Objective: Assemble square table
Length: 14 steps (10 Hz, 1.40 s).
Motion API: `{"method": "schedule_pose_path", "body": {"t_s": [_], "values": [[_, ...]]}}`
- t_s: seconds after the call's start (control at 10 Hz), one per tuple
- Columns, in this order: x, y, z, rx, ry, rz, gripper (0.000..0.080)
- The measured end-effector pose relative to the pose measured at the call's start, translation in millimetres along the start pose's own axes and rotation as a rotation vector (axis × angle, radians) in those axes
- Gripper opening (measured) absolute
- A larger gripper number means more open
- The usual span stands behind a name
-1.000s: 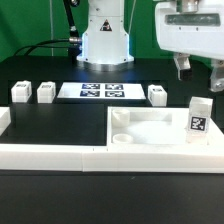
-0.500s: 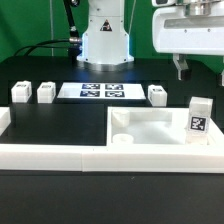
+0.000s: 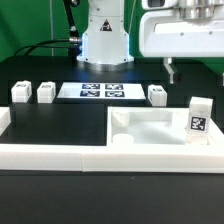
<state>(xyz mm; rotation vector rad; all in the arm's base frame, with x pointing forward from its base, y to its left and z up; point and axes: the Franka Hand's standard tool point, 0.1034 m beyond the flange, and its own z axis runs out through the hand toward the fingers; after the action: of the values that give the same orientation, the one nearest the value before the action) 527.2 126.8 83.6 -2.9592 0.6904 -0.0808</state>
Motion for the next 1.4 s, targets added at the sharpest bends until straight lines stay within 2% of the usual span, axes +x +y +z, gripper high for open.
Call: {"method": "schedule_pose_path", "body": {"t_s": [0.1, 0.2, 0.3, 0.5, 0.7, 0.8, 1.0, 1.1, 1.2, 1.3, 1.4], "values": [[-15.9, 25.8, 12.2, -0.007, -0.028, -0.115, 0.0649], [-27.1, 33.2, 20.2, -0.029, -0.001, -0.141, 0.0649], [-44.0, 31.0, 27.7, -0.054, 0.036, -0.234, 0.0649], [-36.7, 35.3, 25.3, -0.059, 0.027, -0.342, 0.0649], [-36.3, 37.2, 25.9, -0.073, 0.023, -0.496, 0.0649], [-37.9, 39.1, 26.1, -0.072, 0.014, -0.483, 0.0649], [-64.8, 64.6, 27.1, -0.056, -0.196, -0.536, 0.0649], [-72.1, 65.5, 30.4, -0.066, -0.218, -0.518, 0.0649], [-81.7, 59.4, 31.6, -0.098, -0.217, -0.505, 0.0649], [-82.6, 61.0, 31.2, -0.101, -0.248, -0.516, 0.0649], [-84.5, 64.6, 30.3, -0.115, -0.325, -0.499, 0.0649]]}}
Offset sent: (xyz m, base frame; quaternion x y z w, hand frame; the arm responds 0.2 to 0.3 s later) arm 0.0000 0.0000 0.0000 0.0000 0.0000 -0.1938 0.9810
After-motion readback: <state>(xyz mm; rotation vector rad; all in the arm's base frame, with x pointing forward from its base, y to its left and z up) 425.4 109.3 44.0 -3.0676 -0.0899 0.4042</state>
